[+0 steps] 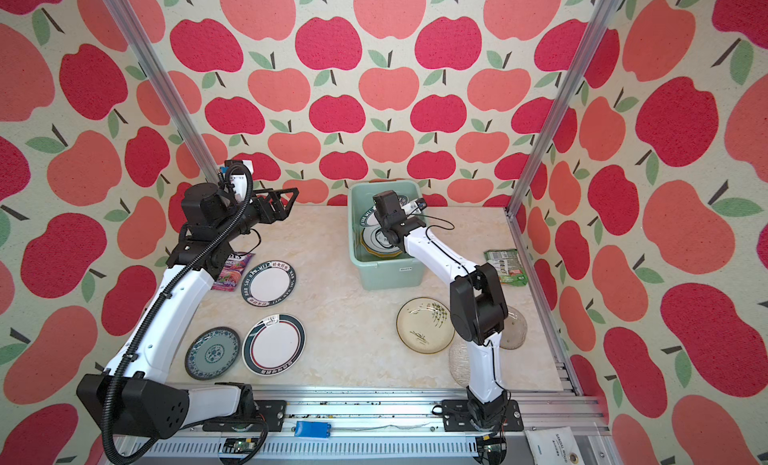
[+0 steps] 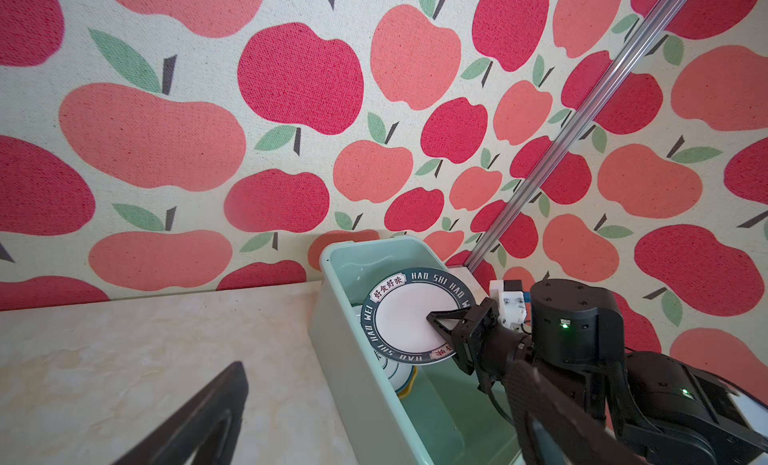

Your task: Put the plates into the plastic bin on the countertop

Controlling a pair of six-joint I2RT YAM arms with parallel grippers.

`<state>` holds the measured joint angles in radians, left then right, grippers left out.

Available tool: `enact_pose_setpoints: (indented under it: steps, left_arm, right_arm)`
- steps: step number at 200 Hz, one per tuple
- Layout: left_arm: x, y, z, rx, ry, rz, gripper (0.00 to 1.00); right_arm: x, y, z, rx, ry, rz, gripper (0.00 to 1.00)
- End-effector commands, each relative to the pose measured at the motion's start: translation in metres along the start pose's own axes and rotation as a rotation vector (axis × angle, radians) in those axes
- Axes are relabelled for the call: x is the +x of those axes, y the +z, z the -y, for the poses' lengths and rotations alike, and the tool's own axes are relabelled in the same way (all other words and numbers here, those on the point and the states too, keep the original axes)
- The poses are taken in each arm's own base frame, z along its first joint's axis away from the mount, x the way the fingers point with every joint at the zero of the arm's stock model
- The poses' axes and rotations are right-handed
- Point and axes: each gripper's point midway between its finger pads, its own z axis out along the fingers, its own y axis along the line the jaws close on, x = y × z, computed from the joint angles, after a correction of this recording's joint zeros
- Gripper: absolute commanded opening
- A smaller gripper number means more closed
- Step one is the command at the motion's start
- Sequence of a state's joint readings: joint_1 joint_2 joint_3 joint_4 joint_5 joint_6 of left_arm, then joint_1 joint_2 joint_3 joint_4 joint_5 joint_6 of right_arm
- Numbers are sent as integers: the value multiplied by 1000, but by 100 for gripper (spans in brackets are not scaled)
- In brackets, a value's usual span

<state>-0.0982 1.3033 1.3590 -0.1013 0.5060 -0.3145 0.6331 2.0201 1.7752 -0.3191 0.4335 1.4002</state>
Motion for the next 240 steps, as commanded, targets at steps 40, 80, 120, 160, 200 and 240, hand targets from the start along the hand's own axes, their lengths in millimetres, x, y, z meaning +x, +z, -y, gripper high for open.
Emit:
enact_pose_setpoints:
  steps: [40,80,120,160,200,240]
  left_arm:
    - [11,-3,-4,-13,1,-42,99]
    - [12,-4,-6,-22,-4,-45,99]
    - [12,-4,-5,-19,-5,-56,99]
    - [11,-3,-4,-17,-8,-61,99]
    - [13,-2,-4,-14,-15,-77,99]
    - [12,-2,-4,-16,-11,-76,99]
  right_arm:
    - [8,18,4,70,-65,-3,2]
    - [16,31,10,95,-80,-17,2]
    - [20,40,20,122,-91,-24,3]
    - [22,47,28,145,-93,-23,4]
    - [24,52,38,167,-95,-27,6]
    - [24,55,47,185,-94,-28,10]
